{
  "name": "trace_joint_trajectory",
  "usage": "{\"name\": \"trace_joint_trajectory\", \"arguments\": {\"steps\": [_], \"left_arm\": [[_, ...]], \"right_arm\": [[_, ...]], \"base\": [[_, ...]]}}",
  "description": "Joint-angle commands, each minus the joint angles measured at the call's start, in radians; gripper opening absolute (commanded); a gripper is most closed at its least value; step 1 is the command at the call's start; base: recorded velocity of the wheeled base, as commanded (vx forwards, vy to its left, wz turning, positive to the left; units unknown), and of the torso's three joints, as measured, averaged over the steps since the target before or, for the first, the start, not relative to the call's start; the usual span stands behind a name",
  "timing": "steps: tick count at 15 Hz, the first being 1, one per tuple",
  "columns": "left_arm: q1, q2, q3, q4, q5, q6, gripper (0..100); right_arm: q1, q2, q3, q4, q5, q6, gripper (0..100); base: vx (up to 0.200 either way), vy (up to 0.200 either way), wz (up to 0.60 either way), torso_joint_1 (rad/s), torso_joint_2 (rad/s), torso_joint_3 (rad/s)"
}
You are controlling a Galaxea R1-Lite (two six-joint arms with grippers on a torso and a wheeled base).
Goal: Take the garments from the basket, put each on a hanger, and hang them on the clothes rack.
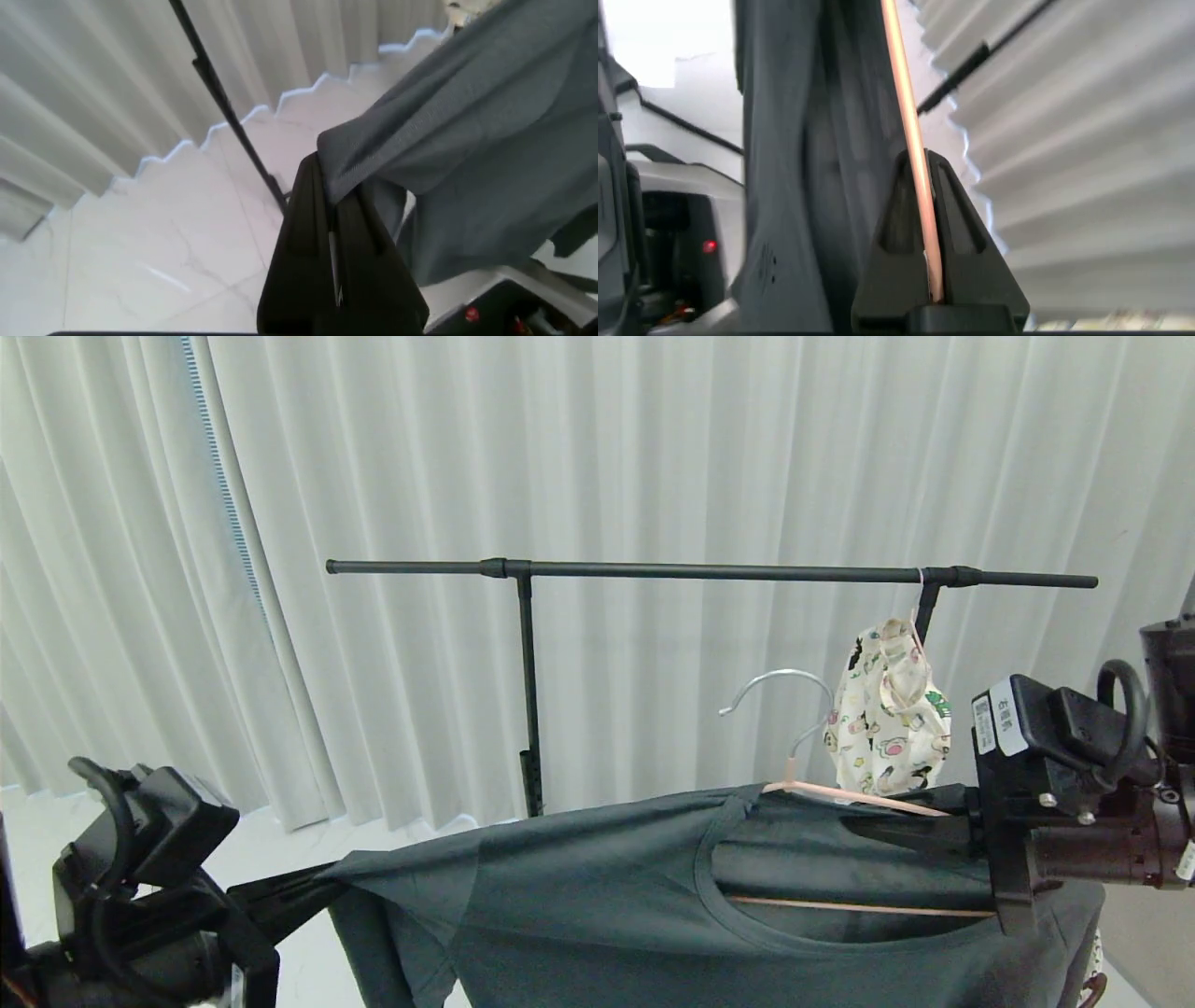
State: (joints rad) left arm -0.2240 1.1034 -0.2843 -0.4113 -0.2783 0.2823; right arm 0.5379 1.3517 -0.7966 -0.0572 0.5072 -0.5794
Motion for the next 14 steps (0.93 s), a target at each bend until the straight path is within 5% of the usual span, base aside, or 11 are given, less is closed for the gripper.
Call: {"name": "trace_joint_trajectory", "arguments": {"steps": [1, 10, 11, 14], "left_arm": [[-0.028, -0.070, 0.043, 0.000, 0.002, 0.008, 0], [-0.064, 0.044, -0.012, 0.000, 0.011, 0.014, 0], [-0.064, 0.042, -0.007, 0.000, 0.011, 0.015, 100], [-0.067, 0.044, -0.016, 0.000, 0.011, 0.012, 100]], "right_arm": [[-0.006, 0.001, -0.006, -0.032, -0.003, 0.036, 0], [0.017, -0.062, -0.006, -0.092, -0.018, 0.131, 0], [0.017, -0.062, -0.007, -0.095, -0.018, 0.133, 0], [0.016, -0.065, -0.015, -0.095, -0.018, 0.156, 0]], "base": [[0.000, 0.000, 0.00, 0.000, 0.00, 0.000], [0.000, 0.000, 0.00, 0.000, 0.00, 0.000], [0.000, 0.000, 0.00, 0.000, 0.00, 0.000], [0.000, 0.000, 0.00, 0.000, 0.00, 0.000]]}}
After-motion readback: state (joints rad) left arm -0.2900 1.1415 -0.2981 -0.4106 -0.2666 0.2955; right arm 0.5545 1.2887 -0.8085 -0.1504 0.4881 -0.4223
